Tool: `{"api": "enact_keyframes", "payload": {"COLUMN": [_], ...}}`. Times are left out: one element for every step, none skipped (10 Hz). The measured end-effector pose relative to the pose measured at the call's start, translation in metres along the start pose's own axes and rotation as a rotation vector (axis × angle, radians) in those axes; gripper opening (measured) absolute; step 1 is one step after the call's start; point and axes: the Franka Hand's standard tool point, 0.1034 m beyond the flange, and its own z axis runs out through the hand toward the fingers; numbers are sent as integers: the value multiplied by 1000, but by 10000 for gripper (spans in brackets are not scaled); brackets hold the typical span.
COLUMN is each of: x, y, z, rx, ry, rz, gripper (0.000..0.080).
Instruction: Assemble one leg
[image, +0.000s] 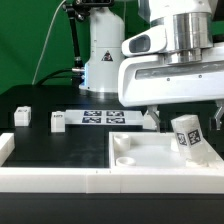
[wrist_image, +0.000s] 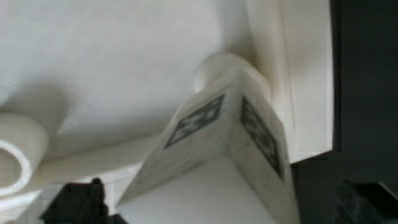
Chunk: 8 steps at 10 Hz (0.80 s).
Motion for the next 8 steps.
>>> {"api": "enact_keyframes", "payload": {"x": [-3,-4,-4,-4,-4,-4,-4,-4], "y": [-4,-5,-4,-4,-4,-4,-3,-3], "z": [1,1,1,1,1,2,2,2], "rx": [1,-2,-2,-3,-3,-3,-3,-3], "ry": [-1,-3,-3,-3,-3,-4,-5,-5], "rz": [-115,-210,-220,-217,-217,-217,-217,-206], "gripper": [649,649,649,526,387,289,289,290]}}
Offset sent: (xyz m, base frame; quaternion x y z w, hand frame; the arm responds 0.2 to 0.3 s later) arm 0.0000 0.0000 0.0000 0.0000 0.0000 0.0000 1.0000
